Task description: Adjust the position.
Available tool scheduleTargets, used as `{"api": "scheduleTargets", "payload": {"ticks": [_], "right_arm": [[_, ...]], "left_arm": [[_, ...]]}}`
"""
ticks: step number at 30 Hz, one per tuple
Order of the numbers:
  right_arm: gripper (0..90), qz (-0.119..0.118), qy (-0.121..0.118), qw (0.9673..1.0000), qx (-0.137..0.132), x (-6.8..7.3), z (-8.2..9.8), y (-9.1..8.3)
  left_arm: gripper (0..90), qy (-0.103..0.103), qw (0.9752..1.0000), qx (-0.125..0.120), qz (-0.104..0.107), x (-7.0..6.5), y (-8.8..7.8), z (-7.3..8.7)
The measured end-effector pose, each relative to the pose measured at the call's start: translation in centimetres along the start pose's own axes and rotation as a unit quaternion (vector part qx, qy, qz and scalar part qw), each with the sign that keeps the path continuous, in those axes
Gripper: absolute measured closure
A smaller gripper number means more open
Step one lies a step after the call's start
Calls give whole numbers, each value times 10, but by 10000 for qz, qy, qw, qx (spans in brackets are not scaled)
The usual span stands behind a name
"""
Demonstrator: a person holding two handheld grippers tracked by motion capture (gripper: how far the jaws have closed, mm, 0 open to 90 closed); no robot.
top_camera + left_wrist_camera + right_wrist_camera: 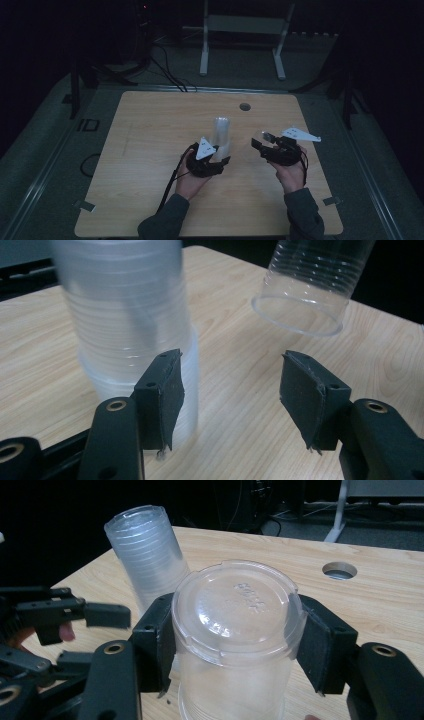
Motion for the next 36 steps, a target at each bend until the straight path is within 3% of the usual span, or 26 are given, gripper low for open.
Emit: {"api": "scheduleTargets", "payload": {"ticks": [8,17,23,25,36], "right_arm": [[394,-26,-8,10000,8,2,2,1],[393,-84,20,10000,4,6,4,4],[393,-105,52,9999,12,8,6,5],[393,-116,57,9999,16,9,7,6],[392,-204,63,9998,38,16,10,9]], "left_arm": [[406,80,10000,46,28,-8,8,-4],[302,95,9999,60,-53,-13,15,-7],[286,122,9999,100,-47,-16,18,-8],[284,81,9999,96,-6,-17,19,-8],[261,258,9995,53,144,-30,27,-13]]}}
Point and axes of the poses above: each handheld gripper's, and its own axes: y roughly forward along the jaws, z roughly out of its underside, x roughly to its left, the point moved 7 cm from there along y, roughly forward along the jaws, and after that the axes turned 4 degrees about z, right-handed, at the moved point
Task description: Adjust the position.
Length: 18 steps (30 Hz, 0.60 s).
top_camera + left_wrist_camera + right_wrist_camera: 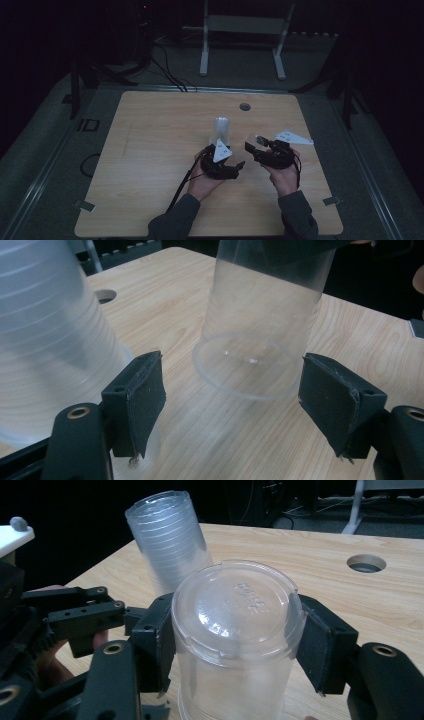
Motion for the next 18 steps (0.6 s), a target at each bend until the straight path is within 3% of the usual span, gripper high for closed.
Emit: {"api": "scheduleTargets", "payload": {"ticks": [10,18], "right_arm": [[390,-119,-5,9999,-1,6,0,0],[391,-328,154,9993,-29,10,0,-1]], "left_arm": [[214,17,10000,44,88,-4,8,-2],[200,-2,10000,0,54,-4,12,-3]]}}
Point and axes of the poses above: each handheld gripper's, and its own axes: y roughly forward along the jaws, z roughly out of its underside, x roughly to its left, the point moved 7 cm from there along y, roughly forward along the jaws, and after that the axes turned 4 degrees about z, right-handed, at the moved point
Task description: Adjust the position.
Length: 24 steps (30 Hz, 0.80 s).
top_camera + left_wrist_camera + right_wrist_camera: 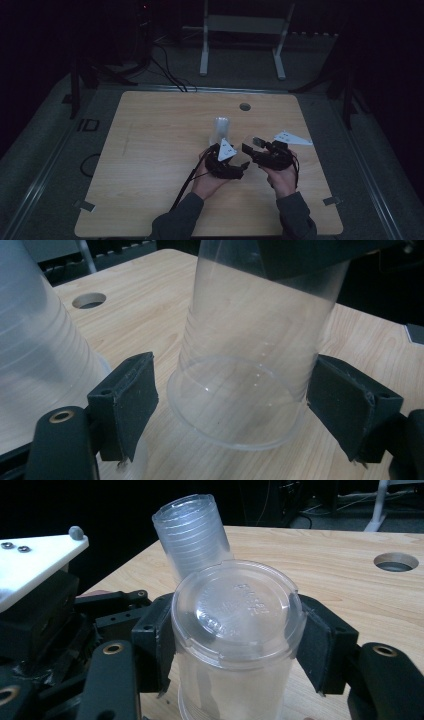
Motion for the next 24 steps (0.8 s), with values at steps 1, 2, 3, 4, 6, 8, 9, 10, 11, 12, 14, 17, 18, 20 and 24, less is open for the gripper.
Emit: {"api": "scheduleTargets", "payload": {"ticks": [1,2,3,4,6,8,9,10,11,12,14,17,18,20,24], "right_arm": [[391,-9,2,10000,6,0,0,0],[391,-9,2,10000,6,0,0,0],[390,-20,-3,10000,10,1,0,0],[391,-25,6,10000,15,1,0,0],[391,-32,2,10000,15,2,0,1],[391,-31,-7,10000,20,2,1,1],[391,-34,-14,10000,16,2,1,2],[391,-36,-9,10000,26,2,2,2],[391,-34,3,10000,34,2,2,2],[391,-36,1,10000,36,2,2,2],[391,-47,-3,10000,36,3,2,2],[391,-44,-13,10000,39,3,2,2],[391,-51,-16,10000,43,3,2,2],[392,-53,-21,10000,44,4,3,2],[393,-71,-14,10000,37,4,2,2]], "left_arm": [[200,-6,10000,-9,-6,0,0,0],[200,-10,10000,-10,-11,0,1,0],[200,-9,10000,-13,-27,1,2,-1],[200,-1,10000,-8,-18,0,2,-1],[199,1,10000,-22,-51,0,3,-2],[199,24,10000,-23,-49,0,4,-2],[199,33,10000,-30,-67,0,4,-3],[198,31,10000,-38,-67,-1,5,-3],[199,37,10000,-43,-56,-1,5,-3],[198,56,9999,-35,-90,-1,5,-4],[198,80,9999,-28,-75,0,6,-4],[198,101,9999,-35,-79,0,8,-4],[198,110,9999,-33,-84,0,8,-3],[198,113,9999,-34,-73,0,9,-3],[199,126,9999,-49,-70,1,10,-3]]}}
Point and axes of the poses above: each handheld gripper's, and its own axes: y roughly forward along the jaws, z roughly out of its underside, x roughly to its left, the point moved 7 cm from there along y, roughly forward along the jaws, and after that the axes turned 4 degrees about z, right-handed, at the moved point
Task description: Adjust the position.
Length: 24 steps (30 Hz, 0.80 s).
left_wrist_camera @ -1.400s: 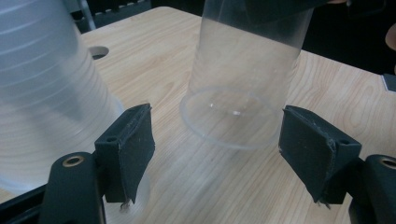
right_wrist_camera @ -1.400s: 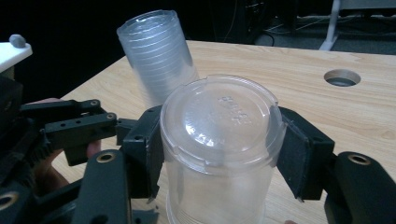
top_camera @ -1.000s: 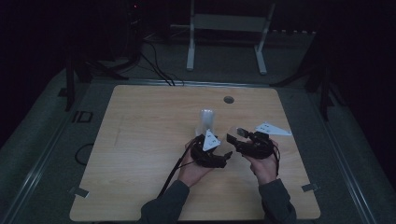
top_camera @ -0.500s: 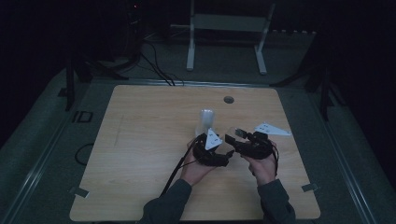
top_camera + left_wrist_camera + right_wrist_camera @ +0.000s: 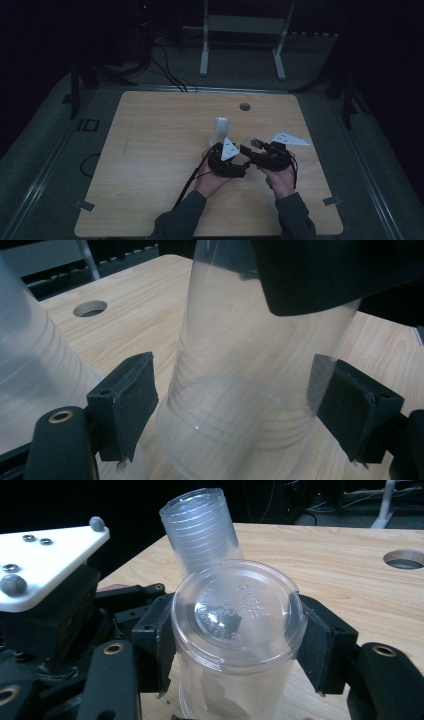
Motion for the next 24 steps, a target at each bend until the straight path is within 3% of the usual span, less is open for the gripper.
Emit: {"api": "scheduleTargets", "payload": {"ticks": [24], "right_arm": [[405,-283,396,9987,-146,-4,-2,-6]], "left_arm": [[200,34,9998,-132,139,-1,-1,2]]}}
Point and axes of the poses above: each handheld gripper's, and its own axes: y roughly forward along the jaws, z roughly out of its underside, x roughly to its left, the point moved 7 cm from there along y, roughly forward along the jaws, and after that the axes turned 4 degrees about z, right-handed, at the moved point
